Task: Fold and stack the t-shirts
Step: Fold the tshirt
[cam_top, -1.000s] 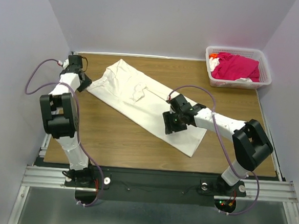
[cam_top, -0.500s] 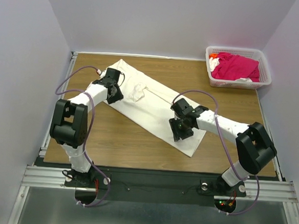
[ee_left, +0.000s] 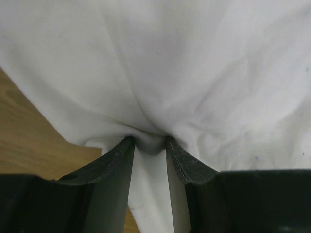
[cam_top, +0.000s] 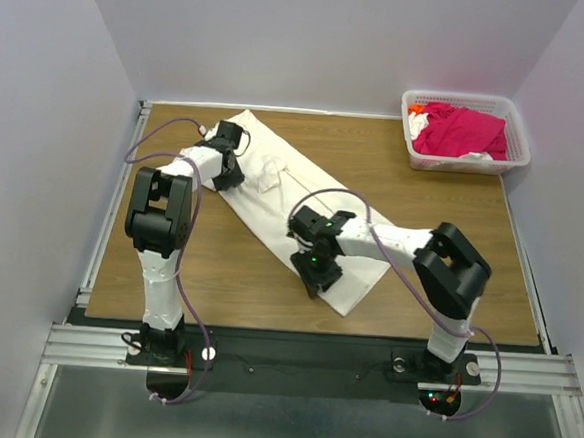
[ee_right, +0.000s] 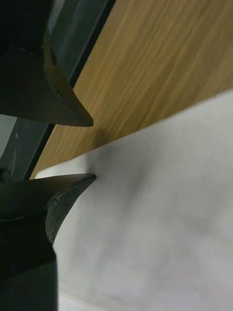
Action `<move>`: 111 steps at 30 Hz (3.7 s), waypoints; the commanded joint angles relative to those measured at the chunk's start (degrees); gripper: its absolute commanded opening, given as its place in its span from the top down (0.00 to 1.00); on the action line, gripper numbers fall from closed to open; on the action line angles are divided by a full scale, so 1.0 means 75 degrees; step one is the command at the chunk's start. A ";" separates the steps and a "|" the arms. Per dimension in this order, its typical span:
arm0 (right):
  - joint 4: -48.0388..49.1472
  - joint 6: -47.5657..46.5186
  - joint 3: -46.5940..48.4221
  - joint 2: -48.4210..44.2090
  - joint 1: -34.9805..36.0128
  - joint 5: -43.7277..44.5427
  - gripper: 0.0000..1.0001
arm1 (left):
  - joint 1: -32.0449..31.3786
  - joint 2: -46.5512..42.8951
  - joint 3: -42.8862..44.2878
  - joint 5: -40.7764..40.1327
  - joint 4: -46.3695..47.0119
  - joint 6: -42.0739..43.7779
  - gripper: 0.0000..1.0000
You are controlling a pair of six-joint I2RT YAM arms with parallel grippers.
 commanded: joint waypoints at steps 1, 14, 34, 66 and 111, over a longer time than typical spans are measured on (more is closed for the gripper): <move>0.0336 -0.0399 0.1186 0.1238 0.0672 -0.1017 0.51 | 0.0528 0.0846 0.1070 -0.0580 -0.0437 0.0476 0.56; 0.0278 -0.0529 0.4111 0.2207 0.1294 -0.0593 0.51 | 0.1255 0.0944 0.3079 0.0087 -0.0568 0.1286 0.54; 0.0500 -0.0540 0.0885 0.0033 -0.0628 0.2440 0.51 | 0.0260 -0.4951 -0.2886 0.0544 0.0218 0.0923 0.20; 0.0582 0.0069 0.1821 -0.0154 0.0041 0.2424 0.55 | -0.0608 -0.3030 -0.1281 0.0159 0.0277 0.1133 0.23; 0.2528 -0.0119 0.3650 0.2588 -0.1753 0.1078 0.57 | -0.0385 -0.0829 -0.0885 0.0333 0.0980 0.1227 0.26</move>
